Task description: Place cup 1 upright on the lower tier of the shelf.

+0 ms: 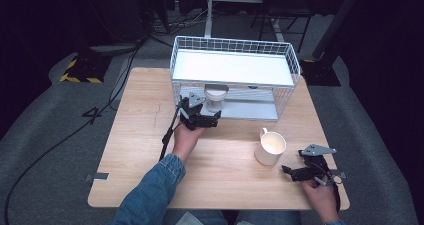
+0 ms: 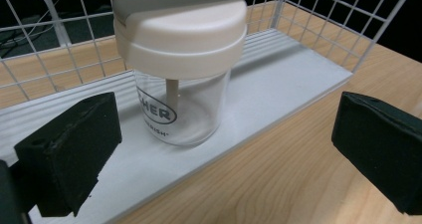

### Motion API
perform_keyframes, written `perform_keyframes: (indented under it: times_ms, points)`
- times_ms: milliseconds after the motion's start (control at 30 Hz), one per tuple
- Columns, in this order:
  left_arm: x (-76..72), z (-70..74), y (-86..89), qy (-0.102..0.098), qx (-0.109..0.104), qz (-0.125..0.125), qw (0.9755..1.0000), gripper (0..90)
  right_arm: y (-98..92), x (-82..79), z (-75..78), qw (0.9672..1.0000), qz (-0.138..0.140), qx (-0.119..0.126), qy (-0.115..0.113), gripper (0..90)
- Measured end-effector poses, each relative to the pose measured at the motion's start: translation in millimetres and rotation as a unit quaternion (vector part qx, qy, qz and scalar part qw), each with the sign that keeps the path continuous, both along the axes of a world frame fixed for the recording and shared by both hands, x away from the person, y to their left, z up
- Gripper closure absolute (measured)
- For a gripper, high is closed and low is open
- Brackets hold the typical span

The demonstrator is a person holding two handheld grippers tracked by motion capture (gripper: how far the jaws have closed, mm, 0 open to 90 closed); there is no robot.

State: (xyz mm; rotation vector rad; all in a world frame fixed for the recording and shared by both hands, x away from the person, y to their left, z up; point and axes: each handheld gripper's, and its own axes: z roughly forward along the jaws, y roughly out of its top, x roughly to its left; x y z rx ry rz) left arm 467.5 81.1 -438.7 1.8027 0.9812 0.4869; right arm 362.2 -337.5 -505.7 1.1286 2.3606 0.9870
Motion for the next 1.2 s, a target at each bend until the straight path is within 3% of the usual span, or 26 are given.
perform_keyframes:
  times_ms: [233, 367, 733, 833, 1067, 1200]
  points:
    - [-21.6, 12.5, 9.3, -0.008, 0.013, -0.008, 0.9999, 0.0, 0.0, 0.0, 0.0, 1.0000, 0.000, 0.000, 0.000, 2.8]
    - [-31.4, 15.5, 17.0, -0.001, 0.015, -0.013, 0.9998, 0.0, 0.0, 0.0, 0.0, 1.0000, 0.000, 0.001, 0.000, 2.8]
    - [-60.7, 19.9, 35.8, -0.009, 0.040, -0.022, 0.9989, 0.0, -0.1, 0.2, 0.1, 1.0000, 0.000, 0.000, 0.000, 2.8]
    - [-67.1, 20.3, 38.1, -0.010, 0.039, -0.021, 0.9990, 0.0, -0.1, 0.2, 0.1, 1.0000, 0.000, 0.000, 0.001, 2.8]
    - [-89.3, 21.7, 46.1, -0.005, 0.053, -0.029, 0.9981, 0.0, -0.2, 0.3, 0.2, 1.0000, 0.000, 0.000, 0.001, 2.9]
    - [-99.7, 20.4, 52.8, 0.003, 0.050, -0.031, 0.9983, 0.0, -0.2, 0.2, 0.2, 1.0000, 0.000, 0.000, 0.001, 2.9]
